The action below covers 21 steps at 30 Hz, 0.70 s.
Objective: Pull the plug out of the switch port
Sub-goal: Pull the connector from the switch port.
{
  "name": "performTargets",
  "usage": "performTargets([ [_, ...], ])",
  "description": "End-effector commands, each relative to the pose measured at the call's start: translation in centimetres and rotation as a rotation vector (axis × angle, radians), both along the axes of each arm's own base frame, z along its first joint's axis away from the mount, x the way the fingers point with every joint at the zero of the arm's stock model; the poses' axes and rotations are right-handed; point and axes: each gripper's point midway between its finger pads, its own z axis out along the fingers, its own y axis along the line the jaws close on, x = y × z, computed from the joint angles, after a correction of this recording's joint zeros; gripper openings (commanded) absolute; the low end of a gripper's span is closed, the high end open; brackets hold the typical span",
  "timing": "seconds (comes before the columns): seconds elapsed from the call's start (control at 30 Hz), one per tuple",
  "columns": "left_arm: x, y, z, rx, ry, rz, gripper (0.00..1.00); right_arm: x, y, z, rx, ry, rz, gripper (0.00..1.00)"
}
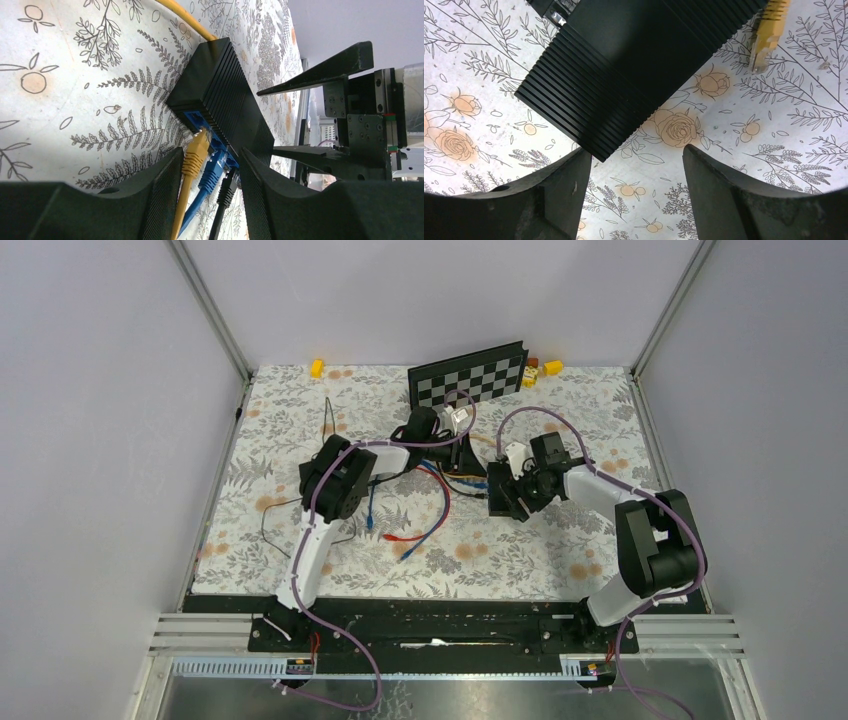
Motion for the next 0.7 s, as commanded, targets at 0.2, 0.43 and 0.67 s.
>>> performTargets([
  [0.2, -2.3, 0.7, -8.6, 0.171, 0.227, 0.096, 0.44, 1.2, 0.9, 0.9, 0.051, -0.027, 0.027, 0.72],
  [0.43, -2.4, 0.3, -8.7, 0.171, 0.245, 0.099, 0.41, 1.1, 0.9, 0.8, 0.056, -0.021, 0.023, 0.71],
  [0.67, -2.2, -0.3, -8.9, 0.166, 0.264, 0.103, 0.41, 1.0, 0.9, 0.5, 0.056, -0.009, 0.023, 0.71],
])
